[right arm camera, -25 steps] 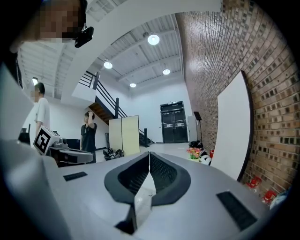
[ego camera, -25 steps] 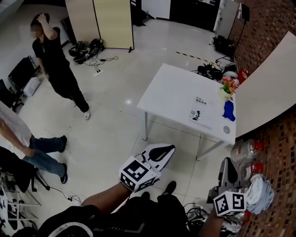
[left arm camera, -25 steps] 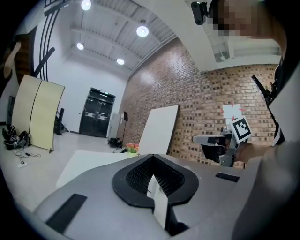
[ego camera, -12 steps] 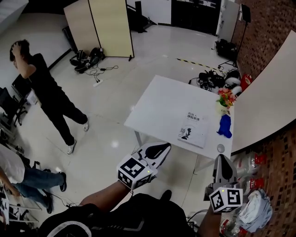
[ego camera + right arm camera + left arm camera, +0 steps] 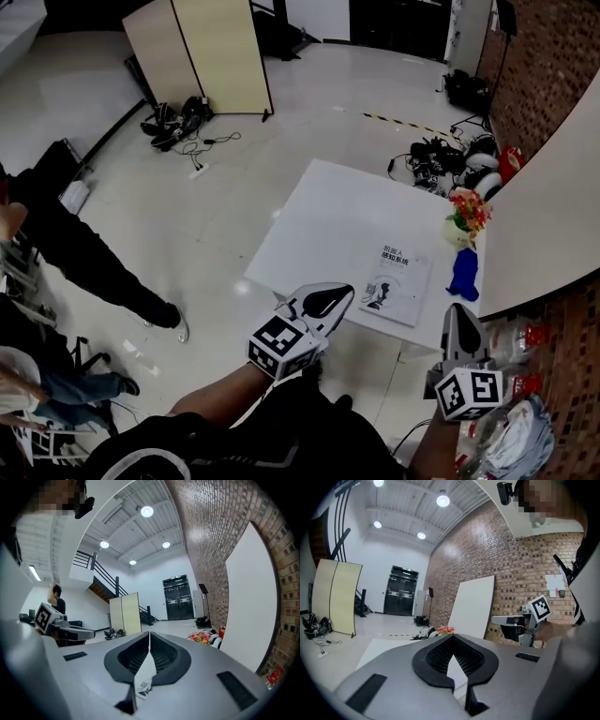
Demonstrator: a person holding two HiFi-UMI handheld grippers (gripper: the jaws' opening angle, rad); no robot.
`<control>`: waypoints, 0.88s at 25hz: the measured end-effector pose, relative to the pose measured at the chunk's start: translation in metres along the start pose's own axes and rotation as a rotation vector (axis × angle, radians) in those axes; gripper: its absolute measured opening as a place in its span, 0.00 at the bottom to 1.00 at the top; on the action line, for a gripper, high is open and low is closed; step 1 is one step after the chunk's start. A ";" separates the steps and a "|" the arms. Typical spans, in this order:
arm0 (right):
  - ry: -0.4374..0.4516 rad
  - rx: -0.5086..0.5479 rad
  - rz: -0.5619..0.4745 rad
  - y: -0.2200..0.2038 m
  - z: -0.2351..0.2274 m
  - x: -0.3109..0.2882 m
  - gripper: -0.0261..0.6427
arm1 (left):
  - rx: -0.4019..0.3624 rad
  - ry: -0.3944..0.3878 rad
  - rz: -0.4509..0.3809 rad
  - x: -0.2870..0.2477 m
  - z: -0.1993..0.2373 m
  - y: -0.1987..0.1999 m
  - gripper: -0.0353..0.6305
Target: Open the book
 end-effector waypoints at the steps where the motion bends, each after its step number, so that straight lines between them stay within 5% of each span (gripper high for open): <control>1: -0.014 0.009 0.002 -0.002 -0.003 -0.011 0.04 | 0.003 -0.011 0.002 -0.008 0.010 -0.002 0.06; 14: -0.141 0.023 0.085 -0.041 -0.038 -0.109 0.04 | 0.048 -0.076 0.045 -0.087 0.108 -0.027 0.06; 20: -0.164 -0.057 0.231 -0.117 -0.093 -0.131 0.05 | 0.076 -0.030 0.150 -0.130 0.121 -0.074 0.06; 22: -0.169 -0.100 0.295 -0.150 -0.110 -0.134 0.12 | 0.095 -0.009 0.202 -0.140 0.124 -0.096 0.06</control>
Point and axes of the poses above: the fingertips, and each gripper's own axes: x backward along the fingers, z to its left, y out of its top, the point moved 3 cm from there along x, backward along the fingers, and after that the axes turned 14 degrees about -z, right-handed, at the moved point
